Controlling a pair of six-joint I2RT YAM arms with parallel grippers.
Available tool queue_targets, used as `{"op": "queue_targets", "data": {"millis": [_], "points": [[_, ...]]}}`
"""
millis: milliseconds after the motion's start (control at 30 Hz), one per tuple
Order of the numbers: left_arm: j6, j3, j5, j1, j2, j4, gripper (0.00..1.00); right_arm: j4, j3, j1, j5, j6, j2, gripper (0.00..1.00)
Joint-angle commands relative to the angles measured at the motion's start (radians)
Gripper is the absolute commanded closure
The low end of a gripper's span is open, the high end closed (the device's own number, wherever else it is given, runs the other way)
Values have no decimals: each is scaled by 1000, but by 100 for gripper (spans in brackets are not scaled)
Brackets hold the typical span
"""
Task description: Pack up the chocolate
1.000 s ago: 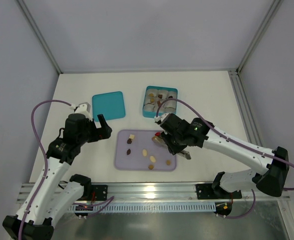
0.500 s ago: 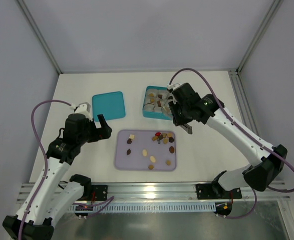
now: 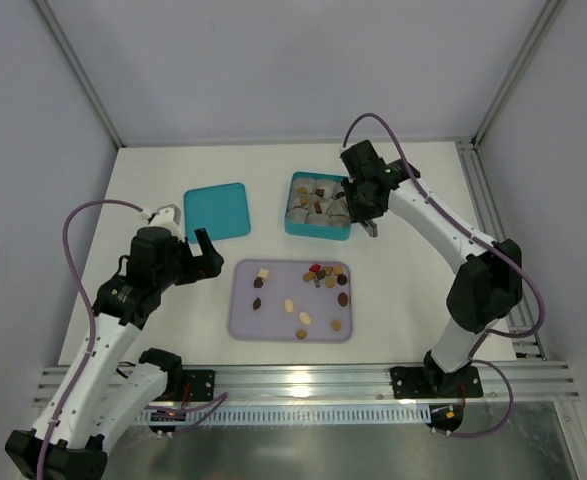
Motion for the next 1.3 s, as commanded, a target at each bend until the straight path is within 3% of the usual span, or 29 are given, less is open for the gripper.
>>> {"op": "queue_targets", "data": {"millis": [0, 533, 1033, 1267], "points": [[-6, 6, -7, -2, 2, 6, 0, 59, 73, -7, 22, -21, 13, 78], [-6, 6, -5, -2, 5, 8, 0, 84, 38, -12, -7, -21, 77, 77], [-4, 6, -8, -3, 1, 10, 0, 73, 38, -12, -21, -27, 68, 61], [-6, 6, -8, -2, -1, 6, 0, 56, 58, -10, -29, -32, 54, 60]]}}
